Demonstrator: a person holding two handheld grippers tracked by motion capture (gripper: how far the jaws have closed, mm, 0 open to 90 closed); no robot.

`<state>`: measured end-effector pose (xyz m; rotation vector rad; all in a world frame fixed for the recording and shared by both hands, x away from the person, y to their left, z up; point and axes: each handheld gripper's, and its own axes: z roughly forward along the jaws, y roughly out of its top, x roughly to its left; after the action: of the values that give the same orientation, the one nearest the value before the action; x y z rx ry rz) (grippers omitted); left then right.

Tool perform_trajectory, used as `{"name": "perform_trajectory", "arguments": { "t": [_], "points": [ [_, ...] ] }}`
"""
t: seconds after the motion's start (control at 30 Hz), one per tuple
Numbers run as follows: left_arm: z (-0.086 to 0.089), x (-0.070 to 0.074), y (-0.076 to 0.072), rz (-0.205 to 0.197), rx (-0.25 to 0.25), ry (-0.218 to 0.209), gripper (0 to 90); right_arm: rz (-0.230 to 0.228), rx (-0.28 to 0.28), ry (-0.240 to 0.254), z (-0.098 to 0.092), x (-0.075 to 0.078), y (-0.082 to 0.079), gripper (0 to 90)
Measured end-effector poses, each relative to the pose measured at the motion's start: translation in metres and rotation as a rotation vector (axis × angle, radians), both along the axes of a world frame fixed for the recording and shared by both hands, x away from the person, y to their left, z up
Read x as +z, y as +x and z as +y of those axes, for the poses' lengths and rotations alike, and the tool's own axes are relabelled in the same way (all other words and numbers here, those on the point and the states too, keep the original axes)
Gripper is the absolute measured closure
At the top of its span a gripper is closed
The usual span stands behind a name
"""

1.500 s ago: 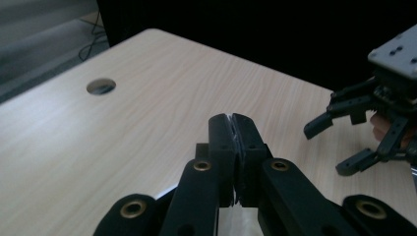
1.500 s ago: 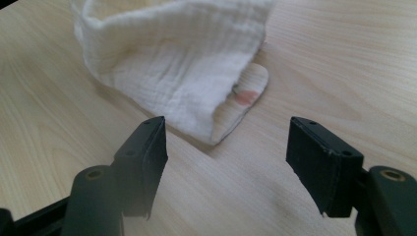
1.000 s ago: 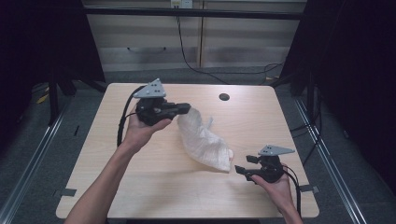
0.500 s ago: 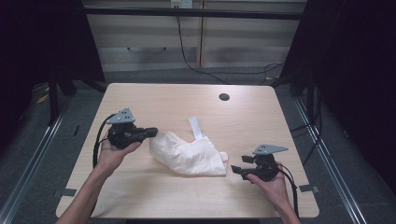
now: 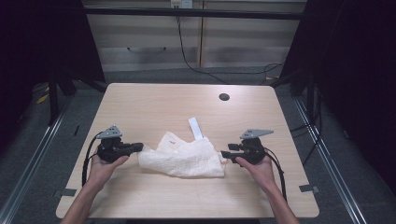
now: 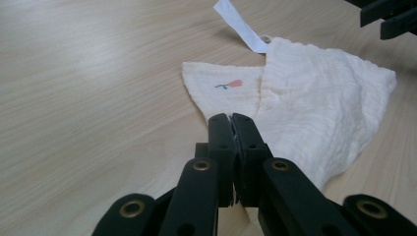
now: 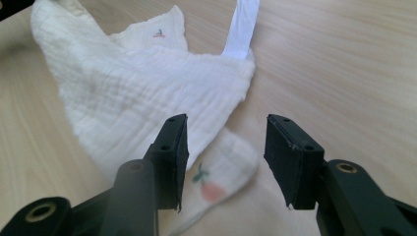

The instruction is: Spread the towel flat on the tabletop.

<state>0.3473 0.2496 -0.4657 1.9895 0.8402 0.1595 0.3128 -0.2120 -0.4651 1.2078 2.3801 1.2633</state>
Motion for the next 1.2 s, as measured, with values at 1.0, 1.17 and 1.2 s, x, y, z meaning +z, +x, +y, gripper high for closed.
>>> {"name": "perform_trajectory", "arguments": {
  "t": [1.0,1.17,1.2],
  "points": [
    [0.001,-0.013,0.006,0.016,0.014,-0.006,87.5,0.048,0.093,-0.122,0.062,-0.038,0.083,70.7],
    [0.002,-0.012,0.005,0.013,0.014,-0.005,87.4,0.062,0.1,-0.082,0.061,-0.04,0.08,87.1],
    [0.003,-0.012,0.005,0.01,0.018,-0.007,87.3,0.067,0.103,-0.073,0.061,-0.04,0.079,87.7]
  ]
}}
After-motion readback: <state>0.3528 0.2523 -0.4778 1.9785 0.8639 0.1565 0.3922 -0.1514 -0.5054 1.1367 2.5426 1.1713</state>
